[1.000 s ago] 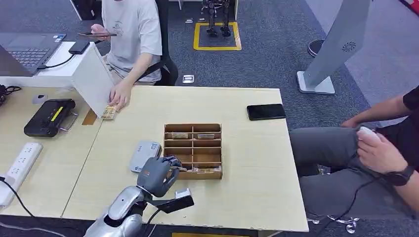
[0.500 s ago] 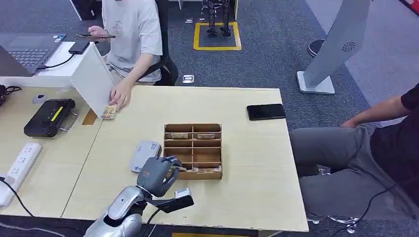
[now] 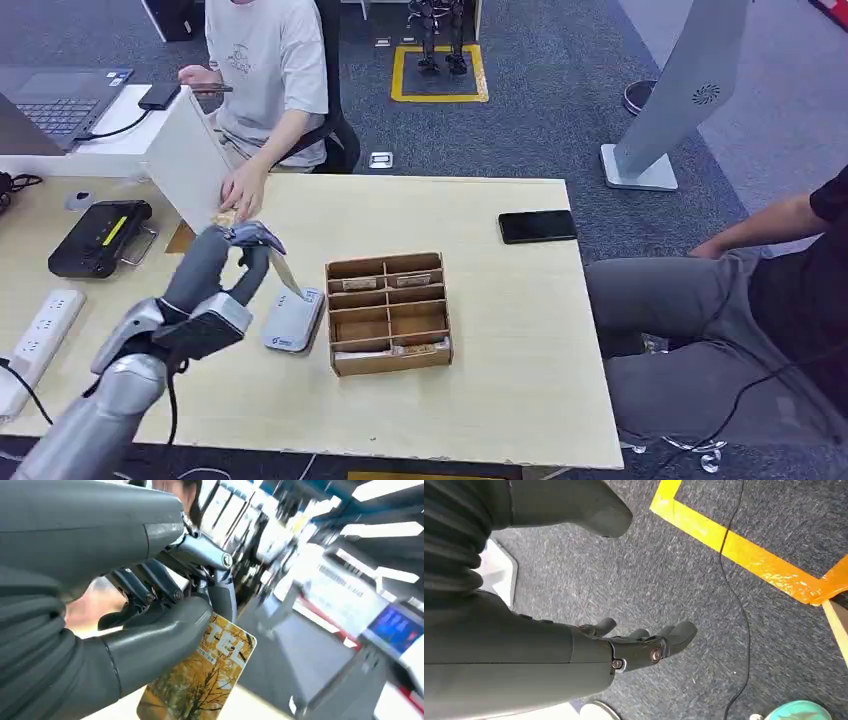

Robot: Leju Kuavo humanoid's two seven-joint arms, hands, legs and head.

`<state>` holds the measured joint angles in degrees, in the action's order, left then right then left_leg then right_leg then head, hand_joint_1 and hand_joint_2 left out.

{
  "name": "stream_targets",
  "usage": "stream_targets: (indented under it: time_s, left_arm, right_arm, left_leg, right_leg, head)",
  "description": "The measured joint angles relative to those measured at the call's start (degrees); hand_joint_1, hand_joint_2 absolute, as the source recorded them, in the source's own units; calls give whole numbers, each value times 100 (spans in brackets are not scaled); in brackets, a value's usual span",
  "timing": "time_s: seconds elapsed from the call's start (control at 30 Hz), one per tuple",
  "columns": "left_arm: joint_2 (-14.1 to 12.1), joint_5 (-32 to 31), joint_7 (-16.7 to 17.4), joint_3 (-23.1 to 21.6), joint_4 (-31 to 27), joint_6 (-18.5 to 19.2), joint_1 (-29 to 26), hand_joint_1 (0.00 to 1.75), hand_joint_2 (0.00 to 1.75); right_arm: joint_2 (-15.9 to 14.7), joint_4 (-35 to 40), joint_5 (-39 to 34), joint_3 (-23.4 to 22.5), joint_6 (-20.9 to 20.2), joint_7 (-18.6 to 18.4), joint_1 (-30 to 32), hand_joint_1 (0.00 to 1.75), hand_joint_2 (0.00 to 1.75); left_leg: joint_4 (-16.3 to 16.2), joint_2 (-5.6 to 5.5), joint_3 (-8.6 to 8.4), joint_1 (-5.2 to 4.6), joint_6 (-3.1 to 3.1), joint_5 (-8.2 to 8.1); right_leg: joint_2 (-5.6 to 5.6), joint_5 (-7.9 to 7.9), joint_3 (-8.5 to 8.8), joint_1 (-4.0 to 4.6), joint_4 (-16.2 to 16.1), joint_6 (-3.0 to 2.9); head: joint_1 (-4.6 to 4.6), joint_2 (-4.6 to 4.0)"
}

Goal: Pass the card to the sensor for recognition and then transmit it.

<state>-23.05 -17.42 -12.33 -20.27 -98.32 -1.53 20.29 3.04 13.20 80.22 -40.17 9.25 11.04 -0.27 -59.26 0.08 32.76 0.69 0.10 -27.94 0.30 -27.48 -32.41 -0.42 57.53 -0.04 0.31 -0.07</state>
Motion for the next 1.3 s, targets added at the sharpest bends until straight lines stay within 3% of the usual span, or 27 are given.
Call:
stream_targets:
  time_s: [0.17,0.5,0.8,0.97,1.3]
  left_arm:
    - [-335,120,-24,641,-530,156,108,175,175]
    - [-532,105,-44,1015,-895,125,75,175,175]
    - [-560,-1260,685,1142,-559,-761,74,175,175]
    - [-562,-3056,1299,1199,91,-1545,127,175,175]
    - [-562,-3213,1346,1203,633,-1630,198,175,175]
  right_arm:
    - [-9,-24,-44,0,2,17,5,0,175]
    - [-9,-50,-59,0,2,13,14,0,175]
    - [-9,-53,-59,0,4,-24,28,0,175]
    - [-9,-53,-22,0,4,-94,25,0,175]
    - [-9,-53,-11,0,2,-107,24,0,175]
  left_leg:
    - [0,1,1,-1,0,0]
    - [-1,-1,3,-6,1,0]
    - [-1,-1,2,-3,0,0]
    - [-1,-1,2,-3,0,0]
    - [-1,-1,3,-5,1,0]
  right_leg:
    - [1,0,0,-1,0,0]
    - [-1,0,1,-8,-3,1]
    - [0,0,0,-7,-2,1]
    - [0,1,0,-7,-2,1]
    - [0,1,0,-7,-3,1]
  head:
    - [0,0]
    - [2,0]
    - [0,0]
    - [0,0]
    - [2,0]
